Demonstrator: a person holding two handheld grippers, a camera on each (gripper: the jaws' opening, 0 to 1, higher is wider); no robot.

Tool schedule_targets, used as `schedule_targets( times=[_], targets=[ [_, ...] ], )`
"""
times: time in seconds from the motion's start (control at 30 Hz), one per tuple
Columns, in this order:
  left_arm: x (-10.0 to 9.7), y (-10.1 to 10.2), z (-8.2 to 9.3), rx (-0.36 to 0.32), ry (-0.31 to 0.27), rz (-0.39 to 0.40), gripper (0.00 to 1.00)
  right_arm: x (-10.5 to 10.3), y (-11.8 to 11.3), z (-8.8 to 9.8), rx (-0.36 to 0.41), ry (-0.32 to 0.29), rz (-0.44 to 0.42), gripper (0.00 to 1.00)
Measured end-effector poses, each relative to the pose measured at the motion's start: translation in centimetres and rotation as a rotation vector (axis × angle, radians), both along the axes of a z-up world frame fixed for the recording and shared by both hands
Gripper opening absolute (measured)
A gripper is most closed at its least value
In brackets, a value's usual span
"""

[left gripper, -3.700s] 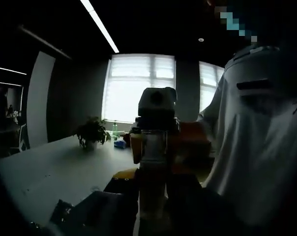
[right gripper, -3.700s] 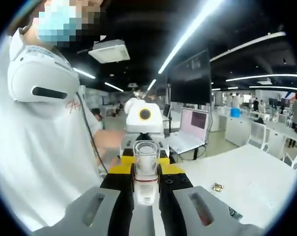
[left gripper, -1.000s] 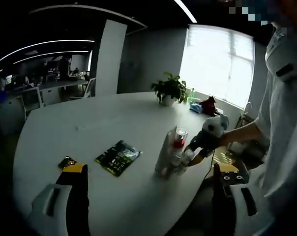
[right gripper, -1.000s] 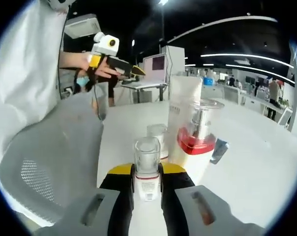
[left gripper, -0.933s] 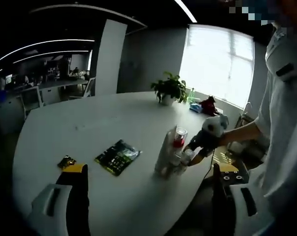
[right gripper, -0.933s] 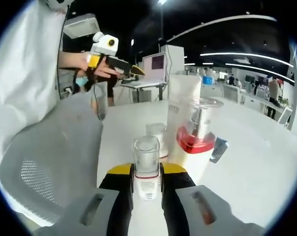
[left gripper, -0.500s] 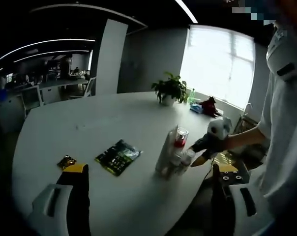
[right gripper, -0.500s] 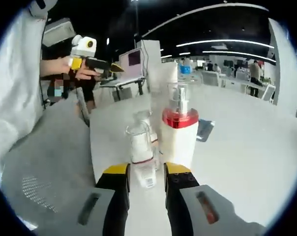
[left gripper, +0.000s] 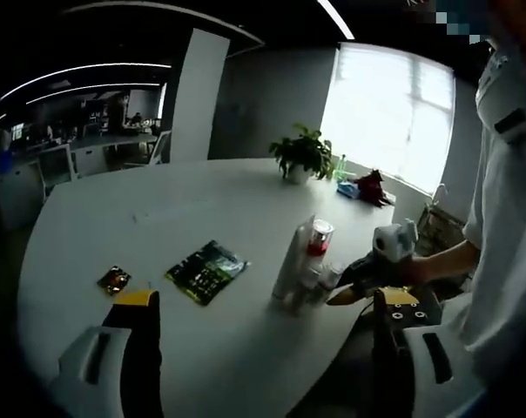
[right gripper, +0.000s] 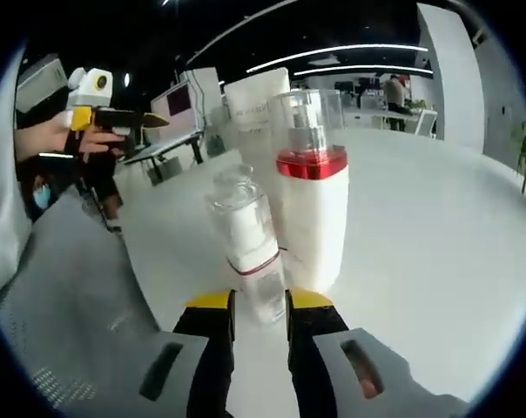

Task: Arrange the skincare products in the storage area until every visible bottle or jar stands upright without overlapping.

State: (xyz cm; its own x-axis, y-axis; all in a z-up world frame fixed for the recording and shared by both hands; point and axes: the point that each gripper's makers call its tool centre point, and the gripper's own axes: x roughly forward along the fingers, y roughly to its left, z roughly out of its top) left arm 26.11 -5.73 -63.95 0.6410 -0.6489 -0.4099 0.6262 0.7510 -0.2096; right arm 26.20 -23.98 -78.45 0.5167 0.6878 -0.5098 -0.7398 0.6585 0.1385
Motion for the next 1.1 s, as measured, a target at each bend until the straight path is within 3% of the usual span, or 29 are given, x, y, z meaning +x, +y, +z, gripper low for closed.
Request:
schedule_targets(
  times=[0.37, 1.1],
  targets=[
    [0.0, -0.1, -0.6, 0.005, 0.019, -0.004, 0.93, 1.1, -0.6, -1.0, -0.014, 0.001, -0.031, 0.22],
    [-0.1, 0.0, -0.8, -0.009, 0.031, -0.004, 0.94, 1.6, -0.8, -0.9, -0.060, 0.002, 0.028, 0.22]
  ],
)
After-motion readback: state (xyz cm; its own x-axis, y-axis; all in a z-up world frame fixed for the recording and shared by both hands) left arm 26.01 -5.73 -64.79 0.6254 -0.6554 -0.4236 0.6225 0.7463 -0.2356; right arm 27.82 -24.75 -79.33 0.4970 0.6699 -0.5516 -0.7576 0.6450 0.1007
